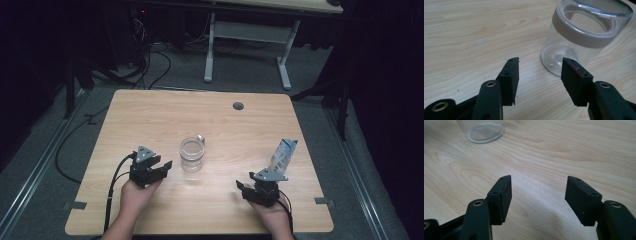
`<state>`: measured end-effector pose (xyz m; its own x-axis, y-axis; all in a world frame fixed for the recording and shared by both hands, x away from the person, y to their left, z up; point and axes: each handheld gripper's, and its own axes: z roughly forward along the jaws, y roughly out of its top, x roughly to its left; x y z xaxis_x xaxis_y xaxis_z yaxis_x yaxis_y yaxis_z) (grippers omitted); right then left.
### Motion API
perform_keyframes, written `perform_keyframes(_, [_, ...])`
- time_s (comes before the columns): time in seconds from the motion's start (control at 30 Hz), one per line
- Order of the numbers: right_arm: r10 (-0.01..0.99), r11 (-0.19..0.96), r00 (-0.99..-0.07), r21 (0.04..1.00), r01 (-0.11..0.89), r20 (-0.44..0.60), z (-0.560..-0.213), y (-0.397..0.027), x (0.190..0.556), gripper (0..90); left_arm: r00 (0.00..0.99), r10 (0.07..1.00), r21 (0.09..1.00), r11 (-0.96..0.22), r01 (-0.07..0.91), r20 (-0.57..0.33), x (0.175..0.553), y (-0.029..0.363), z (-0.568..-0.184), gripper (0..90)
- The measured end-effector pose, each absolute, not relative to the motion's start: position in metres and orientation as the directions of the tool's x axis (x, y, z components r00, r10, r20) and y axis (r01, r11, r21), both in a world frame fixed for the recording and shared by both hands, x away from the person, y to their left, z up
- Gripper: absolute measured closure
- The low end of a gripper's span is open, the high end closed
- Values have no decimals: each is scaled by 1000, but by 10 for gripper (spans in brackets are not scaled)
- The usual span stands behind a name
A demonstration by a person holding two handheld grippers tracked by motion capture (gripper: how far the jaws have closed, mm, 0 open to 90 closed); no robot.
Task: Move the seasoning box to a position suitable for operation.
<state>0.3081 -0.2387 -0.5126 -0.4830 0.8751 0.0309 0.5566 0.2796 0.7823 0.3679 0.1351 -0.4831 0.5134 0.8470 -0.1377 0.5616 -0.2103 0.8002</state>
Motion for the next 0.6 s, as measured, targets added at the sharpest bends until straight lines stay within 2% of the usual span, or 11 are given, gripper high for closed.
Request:
perform_keyframes(0.23, [876, 282, -482, 780, 558, 29, -512, -240, 304, 385, 481, 866, 818, -173, 549, -140, 376, 134, -482, 560])
perform_keyframes(0.4, [877, 280, -480, 782, 557, 28, -512, -241, 302, 385, 500, 861, 827, -210, 521, -96, 381, 127, -479, 615])
perform_keyframes(0.6, [882, 269, -469, 785, 559, 32, -511, -245, 300, 391, 481, 869, 843, -172, 511, -115, 404, 118, -478, 837])
